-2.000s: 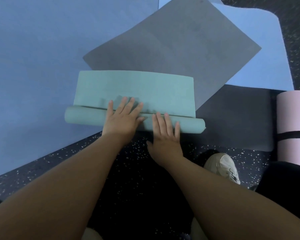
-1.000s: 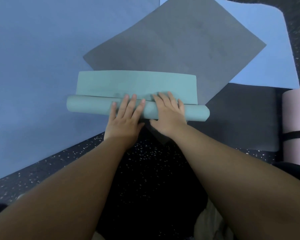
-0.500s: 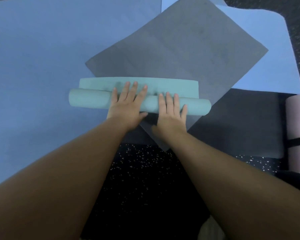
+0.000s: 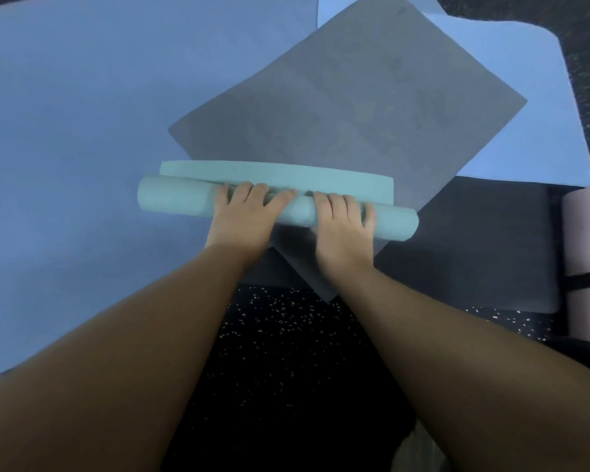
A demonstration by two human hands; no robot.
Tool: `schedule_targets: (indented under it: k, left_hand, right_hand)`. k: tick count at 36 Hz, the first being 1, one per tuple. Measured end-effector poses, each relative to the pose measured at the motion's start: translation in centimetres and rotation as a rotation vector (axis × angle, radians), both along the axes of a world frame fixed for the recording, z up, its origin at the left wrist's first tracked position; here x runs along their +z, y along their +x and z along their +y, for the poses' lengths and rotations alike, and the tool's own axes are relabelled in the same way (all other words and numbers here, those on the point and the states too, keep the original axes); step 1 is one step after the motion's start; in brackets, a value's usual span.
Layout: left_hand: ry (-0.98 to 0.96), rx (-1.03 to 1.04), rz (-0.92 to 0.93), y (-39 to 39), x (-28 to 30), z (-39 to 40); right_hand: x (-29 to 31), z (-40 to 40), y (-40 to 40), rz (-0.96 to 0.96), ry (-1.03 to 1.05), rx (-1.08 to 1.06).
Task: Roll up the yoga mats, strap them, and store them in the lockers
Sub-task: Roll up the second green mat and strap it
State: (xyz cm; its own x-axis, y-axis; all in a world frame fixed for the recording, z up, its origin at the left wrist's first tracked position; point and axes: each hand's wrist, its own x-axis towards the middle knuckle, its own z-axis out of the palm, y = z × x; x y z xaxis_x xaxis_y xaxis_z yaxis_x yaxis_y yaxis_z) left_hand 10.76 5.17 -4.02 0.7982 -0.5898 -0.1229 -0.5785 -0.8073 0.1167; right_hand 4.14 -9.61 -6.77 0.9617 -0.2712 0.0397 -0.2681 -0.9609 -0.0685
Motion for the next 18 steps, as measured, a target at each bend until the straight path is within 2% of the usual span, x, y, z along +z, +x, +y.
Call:
schedule_targets:
  k: [6, 18]
  left_hand:
    - [-0.070, -0.042, -0.079, -4.5, -2.1, 1.6]
    - [-0.051, -0.044, -0.056, -8.9, -1.8, 3.6]
  right_hand:
    - [-1.8, 1.0, -4.7, -0.166, -0.070, 0.029]
    - [-0.9, 1.9, -9.6, -0.061, -0.053, 0.133]
